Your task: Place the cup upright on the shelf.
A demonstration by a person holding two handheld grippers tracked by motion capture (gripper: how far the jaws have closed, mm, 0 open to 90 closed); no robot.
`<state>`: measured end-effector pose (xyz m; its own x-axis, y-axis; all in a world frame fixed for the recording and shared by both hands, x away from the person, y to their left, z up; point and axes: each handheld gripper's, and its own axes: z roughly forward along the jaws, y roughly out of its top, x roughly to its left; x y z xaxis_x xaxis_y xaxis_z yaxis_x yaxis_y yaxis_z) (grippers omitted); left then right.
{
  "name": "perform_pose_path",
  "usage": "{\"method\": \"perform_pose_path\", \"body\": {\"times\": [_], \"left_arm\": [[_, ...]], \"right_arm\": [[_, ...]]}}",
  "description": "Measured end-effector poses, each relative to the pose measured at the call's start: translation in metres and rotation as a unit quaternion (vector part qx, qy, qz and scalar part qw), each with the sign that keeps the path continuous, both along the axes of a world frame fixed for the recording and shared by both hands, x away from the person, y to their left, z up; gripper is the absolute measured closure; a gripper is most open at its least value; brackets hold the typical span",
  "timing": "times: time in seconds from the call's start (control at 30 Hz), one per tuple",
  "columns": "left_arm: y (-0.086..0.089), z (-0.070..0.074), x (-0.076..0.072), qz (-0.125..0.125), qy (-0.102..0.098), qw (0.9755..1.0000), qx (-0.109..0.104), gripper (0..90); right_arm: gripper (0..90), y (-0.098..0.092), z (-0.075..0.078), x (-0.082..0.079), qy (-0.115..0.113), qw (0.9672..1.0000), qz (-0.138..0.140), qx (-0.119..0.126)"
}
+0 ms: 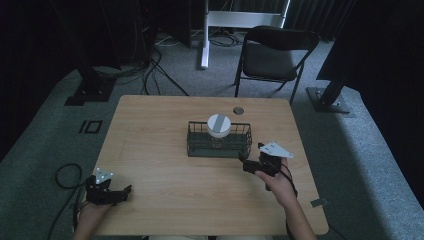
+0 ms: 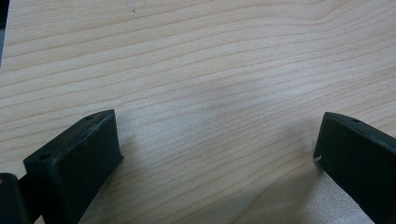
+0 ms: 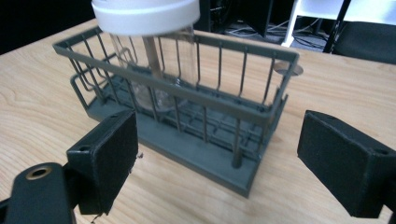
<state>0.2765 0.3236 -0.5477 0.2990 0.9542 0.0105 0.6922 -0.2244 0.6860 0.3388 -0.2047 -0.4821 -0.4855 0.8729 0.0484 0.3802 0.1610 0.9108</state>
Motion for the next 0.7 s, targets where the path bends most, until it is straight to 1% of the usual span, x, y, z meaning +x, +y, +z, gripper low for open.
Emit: {"method": "perform_pose_path", "body": {"times": [0.13, 0.27, 0.47, 0.53, 0.6, 0.7], "left_arm": [[0.000, 0.000, 0.000, 0.000, 0.000, 1.0000, 0.000, 0.6], [0.000, 0.000, 0.000, 0.000, 0.000, 1.0000, 0.000, 0.6], [0.000, 0.000, 0.000, 0.000, 0.000, 1.0000, 0.000, 0.6], [0.000, 0.000, 0.000, 0.000, 0.000, 1.0000, 0.000, 0.6], [0.000, 0.000, 0.000, 0.000, 0.000, 1.0000, 0.000, 0.6], [0.000, 0.000, 0.000, 0.000, 0.000, 1.0000, 0.000, 0.6]], "right_arm": [[12.1, -0.005, -0.007, -0.002, 0.006, 1.0000, -0.004, -0.005], [12.1, -0.013, -0.016, -0.004, 0.018, 0.9997, -0.011, -0.013], [12.1, -0.024, -0.026, -0.006, 0.030, 0.9991, -0.025, -0.018], [12.1, -0.025, -0.027, -0.006, 0.032, 0.9990, -0.026, -0.019], [12.1, -0.030, -0.032, -0.007, 0.040, 0.9985, -0.032, -0.021], [12.1, -0.034, -0.036, -0.008, 0.044, 0.9981, -0.036, -0.023]]}}
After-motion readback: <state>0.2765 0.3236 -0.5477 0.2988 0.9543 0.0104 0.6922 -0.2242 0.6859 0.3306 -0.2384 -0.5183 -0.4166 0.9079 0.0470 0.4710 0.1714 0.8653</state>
